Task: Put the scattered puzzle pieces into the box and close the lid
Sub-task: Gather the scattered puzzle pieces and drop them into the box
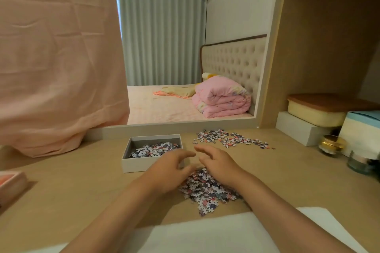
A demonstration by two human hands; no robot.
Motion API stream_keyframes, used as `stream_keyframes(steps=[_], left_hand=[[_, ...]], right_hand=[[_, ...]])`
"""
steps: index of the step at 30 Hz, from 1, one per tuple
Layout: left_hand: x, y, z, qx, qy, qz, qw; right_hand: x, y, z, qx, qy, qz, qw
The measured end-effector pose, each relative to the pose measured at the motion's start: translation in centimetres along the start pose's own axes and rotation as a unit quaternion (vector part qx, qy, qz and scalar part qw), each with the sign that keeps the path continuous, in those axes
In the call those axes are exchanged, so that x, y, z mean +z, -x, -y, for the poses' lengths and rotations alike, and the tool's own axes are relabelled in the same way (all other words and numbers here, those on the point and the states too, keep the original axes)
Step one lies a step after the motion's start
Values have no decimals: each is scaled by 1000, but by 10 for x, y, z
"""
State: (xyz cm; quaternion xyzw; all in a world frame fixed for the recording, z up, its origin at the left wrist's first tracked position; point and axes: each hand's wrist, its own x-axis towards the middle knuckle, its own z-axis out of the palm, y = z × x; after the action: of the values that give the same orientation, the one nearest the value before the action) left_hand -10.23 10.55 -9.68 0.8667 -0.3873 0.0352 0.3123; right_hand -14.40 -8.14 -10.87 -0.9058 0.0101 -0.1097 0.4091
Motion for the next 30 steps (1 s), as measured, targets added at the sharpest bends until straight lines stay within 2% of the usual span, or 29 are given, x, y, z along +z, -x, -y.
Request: stream_keyframes(steps=[3,5,8,11,19,22,24,25,27,30], left_hand=[[-12,8,24,20,-56,-88,994],[-20,12,41,11,-133,-112,985],[-24,19,61,-82,-223,-56,970],[-23,19,73,-135,-220,-17,966],[-19,9,79,-82,-179,-43,979],[-19,12,66,-20,-167,-105,980],[-18,14,47,36,-140,-117,983],[-15,15,37,58,-117,-92,987],[-4,19,17,69,-83,13,994],[14,25,1,35,-122,170,977]], right_hand=[[10,-5,17,-58,83,11,995],[19,-9,25,-83,134,45,986],[32,-15,27,-91,175,76,977],[37,-22,29,-86,201,77,973],[24,-24,30,-42,243,89,965],[9,-4,23,6,264,74,962],[0,13,15,51,300,76,949],[-4,21,10,74,311,81,944],[-9,34,0,110,312,90,940],[-9,46,-10,142,310,98,935]])
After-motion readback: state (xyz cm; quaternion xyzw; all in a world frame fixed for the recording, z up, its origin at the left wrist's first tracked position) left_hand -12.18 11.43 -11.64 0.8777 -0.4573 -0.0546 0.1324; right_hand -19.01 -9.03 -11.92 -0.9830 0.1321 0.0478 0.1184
